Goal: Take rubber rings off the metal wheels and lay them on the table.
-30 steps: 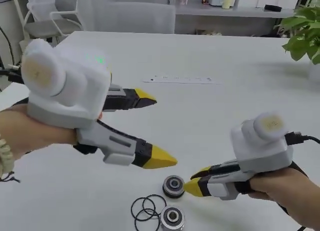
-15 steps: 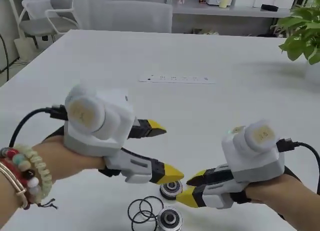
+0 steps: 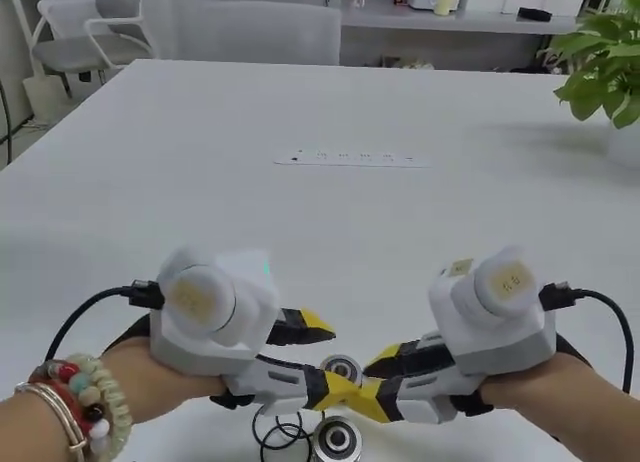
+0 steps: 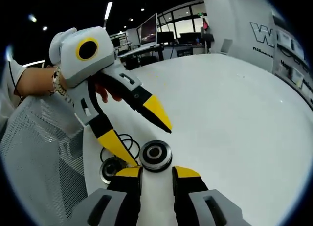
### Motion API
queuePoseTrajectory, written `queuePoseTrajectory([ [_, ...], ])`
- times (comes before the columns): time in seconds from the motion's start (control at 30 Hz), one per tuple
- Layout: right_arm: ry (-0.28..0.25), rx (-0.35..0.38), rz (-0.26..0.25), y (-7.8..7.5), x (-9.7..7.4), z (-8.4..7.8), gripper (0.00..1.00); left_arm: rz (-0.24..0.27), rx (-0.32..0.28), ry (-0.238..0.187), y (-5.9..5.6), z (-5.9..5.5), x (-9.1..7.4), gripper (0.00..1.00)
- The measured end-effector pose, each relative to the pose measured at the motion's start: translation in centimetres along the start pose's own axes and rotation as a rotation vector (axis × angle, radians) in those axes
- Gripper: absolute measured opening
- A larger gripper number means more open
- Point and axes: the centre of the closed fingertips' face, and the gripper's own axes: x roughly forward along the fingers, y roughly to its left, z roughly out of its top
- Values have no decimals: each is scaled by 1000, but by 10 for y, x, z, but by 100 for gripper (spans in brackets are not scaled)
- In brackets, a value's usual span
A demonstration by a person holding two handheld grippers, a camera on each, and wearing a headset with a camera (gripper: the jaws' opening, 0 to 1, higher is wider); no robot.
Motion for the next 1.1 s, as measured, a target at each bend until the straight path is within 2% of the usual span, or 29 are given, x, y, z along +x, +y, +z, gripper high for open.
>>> queuePoseTrajectory([
  [0.07, -1, -9, -3, -1, 0, 0, 21, 0, -1, 7, 1, -3, 0, 25],
  [0.17, 2, -20, -2, 0, 1, 0, 19, -3, -25, -6, 0, -3, -1, 21],
  [0.33, 2, -35, -4, 1, 1, 0, 18, 8, -19, 21, 1, -9, 1, 13],
  [0.47, 4, -44, -4, 1, 1, 0, 17, 1, 1, 12, -3, -6, 1, 8],
  [0.8, 17, -85, -6, 2, 0, 0, 13, 4, -12, -1, -4, -7, 1, 8],
  [0.87, 20, -101, -8, 2, -1, -1, 11, 6, -15, -3, -4, -7, 1, 8],
  [0.93, 38, -139, -17, 0, -2, -3, 4, 6, -17, -3, -4, -7, 1, 8],
  [0.97, 36, -132, -25, -1, -2, -3, 2, 6, -17, -3, -4, -7, 0, 8],
  [1.1, 40, -147, -34, -2, -2, -3, 1, 9, -19, -4, -4, -7, 1, 8],
])
